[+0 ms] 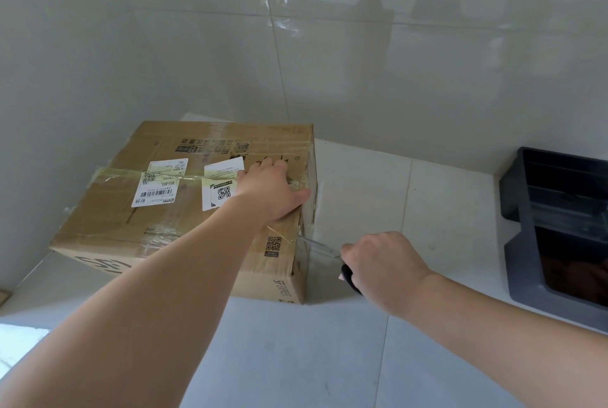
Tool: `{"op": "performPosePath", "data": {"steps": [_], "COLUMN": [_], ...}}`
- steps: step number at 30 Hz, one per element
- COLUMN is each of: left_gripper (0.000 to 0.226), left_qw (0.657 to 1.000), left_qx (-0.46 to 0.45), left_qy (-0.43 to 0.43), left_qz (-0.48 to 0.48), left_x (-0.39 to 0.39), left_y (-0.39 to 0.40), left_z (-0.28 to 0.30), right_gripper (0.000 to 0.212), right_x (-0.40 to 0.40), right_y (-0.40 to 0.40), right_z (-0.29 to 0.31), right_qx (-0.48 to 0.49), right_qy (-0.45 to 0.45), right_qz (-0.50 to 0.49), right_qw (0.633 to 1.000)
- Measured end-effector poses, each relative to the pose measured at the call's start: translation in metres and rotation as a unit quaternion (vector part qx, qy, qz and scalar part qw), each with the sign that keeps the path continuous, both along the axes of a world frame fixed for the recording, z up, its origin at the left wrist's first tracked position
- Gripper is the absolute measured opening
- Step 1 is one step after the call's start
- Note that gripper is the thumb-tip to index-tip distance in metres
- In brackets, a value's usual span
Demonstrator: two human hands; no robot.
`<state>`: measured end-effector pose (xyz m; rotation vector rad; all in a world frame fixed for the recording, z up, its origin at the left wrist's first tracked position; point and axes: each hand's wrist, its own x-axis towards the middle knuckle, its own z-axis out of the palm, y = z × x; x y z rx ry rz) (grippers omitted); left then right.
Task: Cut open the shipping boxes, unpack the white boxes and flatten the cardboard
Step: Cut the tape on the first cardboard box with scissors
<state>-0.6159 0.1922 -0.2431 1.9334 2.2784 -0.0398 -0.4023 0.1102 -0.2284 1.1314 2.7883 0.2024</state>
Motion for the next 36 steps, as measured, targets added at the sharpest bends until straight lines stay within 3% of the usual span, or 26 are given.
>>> {"op": "performPosePath", "data": {"steps": [2, 6, 8, 18, 25, 33, 36], "left_gripper": [0.046, 0.041, 0.036, 0.030, 0.025, 0.044, 0.041], "left_qw": [1.000, 1.000, 0.999, 0.999, 0.998, 0.996, 0.994], "left_qx": [-0.002, 0.005, 0.010, -0.006, -0.027, -0.031, -0.040], "left_qy": [0.002, -0.021, -0.032, -0.045, -0.046, -0.082, -0.096], "left_qz": [-0.001, 0.006, 0.008, 0.014, 0.016, 0.015, 0.030], "left_x": [0.000, -0.001, -0.001, -0.002, -0.003, -0.006, -0.004], "left_y": [-0.001, -0.003, -0.003, -0.005, -0.004, -0.002, 0.000], "left_z": [0.000, 0.004, 0.007, 0.008, 0.009, 0.009, 0.012], "right_gripper": [0.072, 0.039, 0.034, 0.022, 0.014, 0.011, 0.012], "right_x": [-0.001, 0.004, 0.003, -0.004, -0.006, -0.009, -0.010], "right_y": [0.004, 0.006, 0.010, 0.012, 0.016, 0.020, 0.019], "right_z": [0.005, -0.005, -0.006, -0.003, 0.000, -0.007, -0.009], "right_qx": [-0.006, -0.025, -0.023, -0.052, -0.051, -0.071, -0.071], "right_qy": [0.041, 0.044, 0.060, 0.038, 0.057, 0.065, 0.073], "right_qz": [-0.016, -0.023, -0.039, -0.041, -0.094, -0.104, -0.105], "right_qw": [0.999, 0.998, 0.997, 0.997, 0.993, 0.990, 0.989]}}
